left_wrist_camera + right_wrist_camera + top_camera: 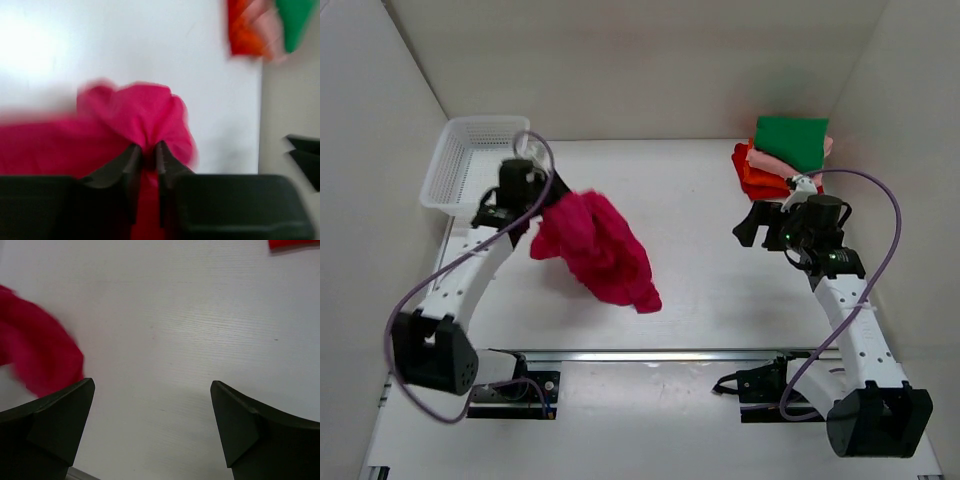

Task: Fold and stack the t-shirts
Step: Move the tshirt to the center of the board

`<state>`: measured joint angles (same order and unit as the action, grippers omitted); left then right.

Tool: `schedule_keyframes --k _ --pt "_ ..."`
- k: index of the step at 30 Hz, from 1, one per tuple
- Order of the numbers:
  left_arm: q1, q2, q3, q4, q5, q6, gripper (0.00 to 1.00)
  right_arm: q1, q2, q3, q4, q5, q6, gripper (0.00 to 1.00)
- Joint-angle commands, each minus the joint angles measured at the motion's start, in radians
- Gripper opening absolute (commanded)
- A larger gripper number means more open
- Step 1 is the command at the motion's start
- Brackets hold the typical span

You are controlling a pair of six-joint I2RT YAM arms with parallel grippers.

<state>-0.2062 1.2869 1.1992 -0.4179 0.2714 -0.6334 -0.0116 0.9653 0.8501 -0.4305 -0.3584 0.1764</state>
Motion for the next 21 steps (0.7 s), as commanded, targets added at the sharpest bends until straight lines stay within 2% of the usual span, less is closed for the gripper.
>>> schedule_keyframes --k 1,2,4,5,9,13,14,16,21 --pt "0.021 0.008 -0.26 0.14 0.259 -0.083 0.32 0.053 0.026 -0.019 0.068 -0.022 0.044 0.99" --pt "0.013 -0.001 -0.285 0.158 0.252 -0.086 0.35 0.07 0.026 -0.025 0.075 -0.025 0.054 0.99" --pt "-0.024 -0.081 -0.332 0.145 0.148 -0.046 0.47 0.099 0.039 -0.04 0.096 -0.014 0.072 0.99" --pt "-0.032 -0.104 -0.336 0.137 0.128 -0.02 0.49 0.108 0.044 -0.057 0.111 -0.014 0.08 0.99" --pt "-0.033 -0.202 -0.354 0.001 0.058 0.066 0.5 0.188 0.092 -0.095 0.153 -0.031 0.118 0.99" --pt "-0.065 -0.316 -0.467 -0.061 -0.041 0.124 0.49 0.406 0.157 -0.126 0.223 0.067 0.179 0.99" --pt "-0.07 -0.349 -0.505 -0.065 -0.084 0.123 0.48 0.467 0.189 -0.129 0.258 0.09 0.193 0.96" --pt "-0.097 -0.379 -0.564 -0.046 -0.151 0.129 0.5 0.553 0.251 -0.111 0.303 0.122 0.236 0.84" --pt "-0.091 -0.356 -0.639 -0.009 -0.268 0.181 0.52 0.686 0.409 -0.056 0.326 0.174 0.248 0.8"
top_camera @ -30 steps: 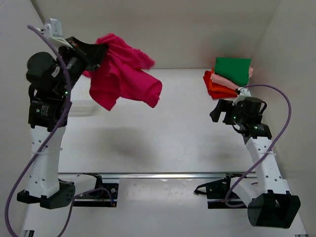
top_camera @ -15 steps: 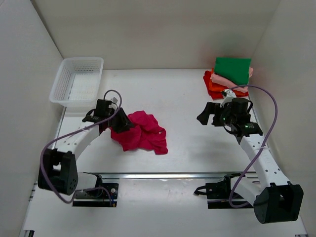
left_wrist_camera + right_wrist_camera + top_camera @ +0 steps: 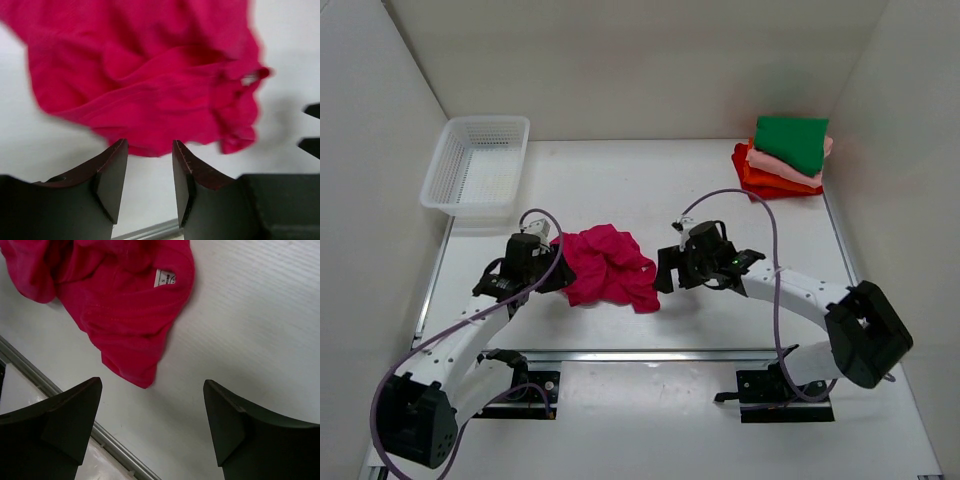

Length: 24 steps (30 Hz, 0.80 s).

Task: Fold and stack the t-shirts
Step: Move the tshirt to the center of the board

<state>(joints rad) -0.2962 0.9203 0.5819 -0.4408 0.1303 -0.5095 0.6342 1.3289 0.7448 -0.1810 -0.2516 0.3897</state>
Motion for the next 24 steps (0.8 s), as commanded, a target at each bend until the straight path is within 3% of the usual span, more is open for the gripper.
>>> schedule_keyframes --k 1,6,13,16,24 --pt "-0.003 0.014 -0.039 0.037 -0.129 0.063 0.52 0.047 0.053 0.048 0.081 0.068 0.035 0.8" --pt "-0.003 0.064 -0.073 0.145 -0.196 0.091 0.54 0.081 0.125 0.054 0.106 0.089 0.054 0.87" --pt "-0.105 0.198 -0.025 0.175 -0.164 0.019 0.53 0.165 0.208 0.087 0.09 0.146 0.069 0.84" --pt "-0.141 0.199 -0.036 0.209 -0.192 -0.014 0.54 0.171 0.219 0.084 0.095 0.138 0.078 0.83" --pt "-0.1 0.118 -0.051 0.241 -0.208 -0.057 0.54 0.186 0.234 0.082 0.093 0.134 0.071 0.82"
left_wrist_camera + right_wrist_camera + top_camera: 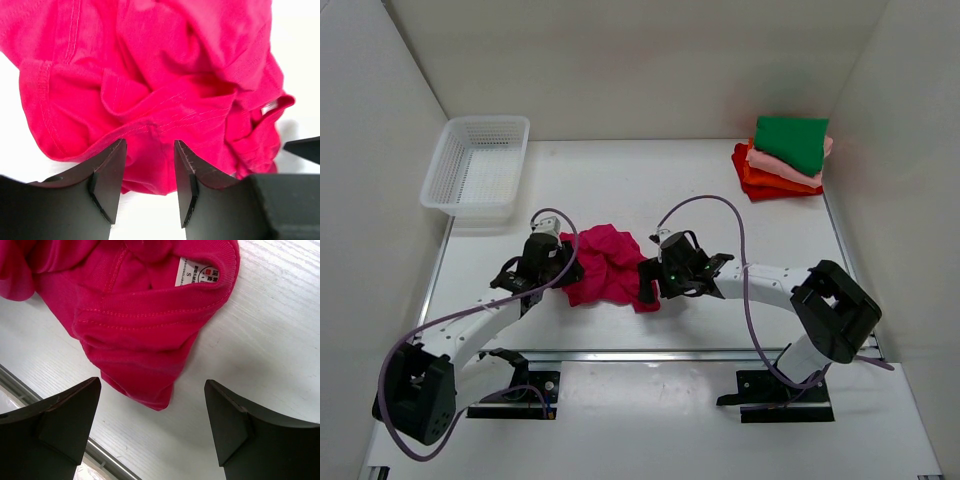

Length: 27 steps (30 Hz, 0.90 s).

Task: Fold and stack the t-shirts
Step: Move the tshirt to the center of the board

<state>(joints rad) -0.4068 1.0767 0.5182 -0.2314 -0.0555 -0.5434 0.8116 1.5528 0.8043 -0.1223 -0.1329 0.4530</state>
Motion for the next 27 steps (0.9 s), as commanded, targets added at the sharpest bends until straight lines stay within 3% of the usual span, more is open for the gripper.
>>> schedule_keyframes --k 1,11,13,16,17,20,22,27 --pt "0.011 -0.035 0.02 0.035 -0.02 -0.021 0.54 0.003 0.01 0.019 0.041 0.015 0.016 0.83" --pt "-0.003 0.106 0.043 0.064 -0.058 -0.038 0.53 -0.005 0.007 0.029 0.039 0.007 0.01 0.83" --pt "-0.007 0.107 0.034 0.098 -0.059 -0.049 0.47 -0.008 0.007 0.024 0.044 0.007 0.004 0.83" --pt "-0.001 0.112 0.045 0.104 -0.053 -0.046 0.29 -0.008 0.015 0.024 0.043 -0.004 0.003 0.83" --pt "-0.007 0.114 0.049 0.093 -0.05 -0.05 0.17 -0.009 0.015 0.027 0.033 -0.008 0.0 0.83" --pt "0.002 0.074 0.08 0.048 -0.041 -0.052 0.01 -0.005 0.02 0.03 0.017 0.013 -0.003 0.82" --pt "0.022 0.025 0.112 -0.017 -0.03 -0.049 0.0 -0.008 0.013 0.009 0.01 0.013 -0.005 0.8" --pt "0.08 -0.148 0.261 -0.16 -0.04 -0.03 0.0 0.003 -0.048 -0.039 0.016 0.021 0.003 0.64"
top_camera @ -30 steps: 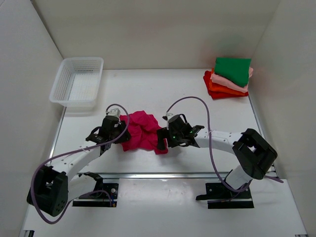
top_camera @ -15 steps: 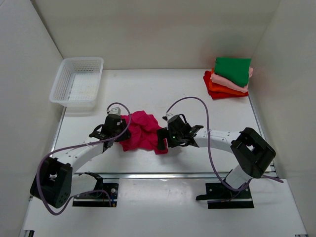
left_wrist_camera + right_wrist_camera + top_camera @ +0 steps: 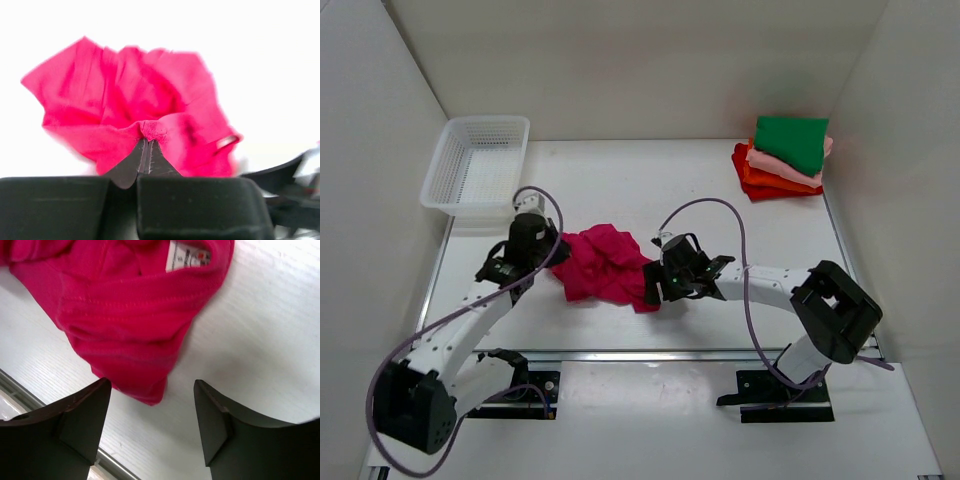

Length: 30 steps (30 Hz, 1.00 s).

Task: Fold and stack the t-shirts
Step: Move the tshirt to the center of the board, then flatten out the tshirt

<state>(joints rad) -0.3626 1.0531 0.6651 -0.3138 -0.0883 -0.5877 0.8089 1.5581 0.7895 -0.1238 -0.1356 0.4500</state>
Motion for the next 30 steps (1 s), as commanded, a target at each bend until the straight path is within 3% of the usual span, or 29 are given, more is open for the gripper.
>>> schedule_keyframes --k 1,6,7,8,9,14,16,18,22,24,27,30 --pt "0.06 -0.127 0.126 -0.103 0.004 0.012 0.0 0.015 -0.05 -0.024 0.019 0.025 0.009 0.61" --pt "0.062 -0.148 0.177 -0.134 0.044 0.002 0.0 0.059 0.026 -0.009 0.036 0.036 0.015 0.59" --pt "0.054 -0.154 0.176 -0.122 0.042 0.0 0.0 0.067 0.04 0.003 0.03 0.039 0.016 0.52" --pt "0.062 -0.156 0.166 -0.126 0.042 -0.007 0.0 0.072 0.066 0.025 0.018 0.028 -0.002 0.12" --pt "0.065 -0.168 0.175 -0.12 0.054 0.002 0.0 0.084 0.08 0.058 -0.011 0.021 -0.002 0.0" --pt "0.216 -0.134 0.342 -0.191 -0.02 0.095 0.0 -0.037 -0.088 0.166 -0.18 0.016 -0.06 0.0" --pt "0.269 -0.137 0.425 -0.192 -0.073 0.124 0.0 -0.186 -0.237 0.151 -0.191 -0.036 -0.074 0.0" --pt "0.271 -0.151 0.519 -0.182 -0.186 0.156 0.0 -0.417 -0.415 0.151 -0.204 -0.129 -0.08 0.0" --pt "0.258 -0.137 0.655 -0.2 -0.315 0.198 0.0 -0.748 -0.539 0.237 -0.338 -0.229 -0.189 0.0" --pt "0.261 -0.146 0.68 -0.199 -0.335 0.207 0.0 -0.848 -0.564 0.28 -0.388 -0.26 -0.229 0.0" --pt "0.255 -0.182 0.691 -0.185 -0.396 0.241 0.0 -0.939 -0.599 0.298 -0.43 -0.272 -0.28 0.0" --pt "0.248 -0.191 0.728 -0.212 -0.424 0.272 0.0 -0.939 -0.616 0.316 -0.464 -0.24 -0.3 0.0"
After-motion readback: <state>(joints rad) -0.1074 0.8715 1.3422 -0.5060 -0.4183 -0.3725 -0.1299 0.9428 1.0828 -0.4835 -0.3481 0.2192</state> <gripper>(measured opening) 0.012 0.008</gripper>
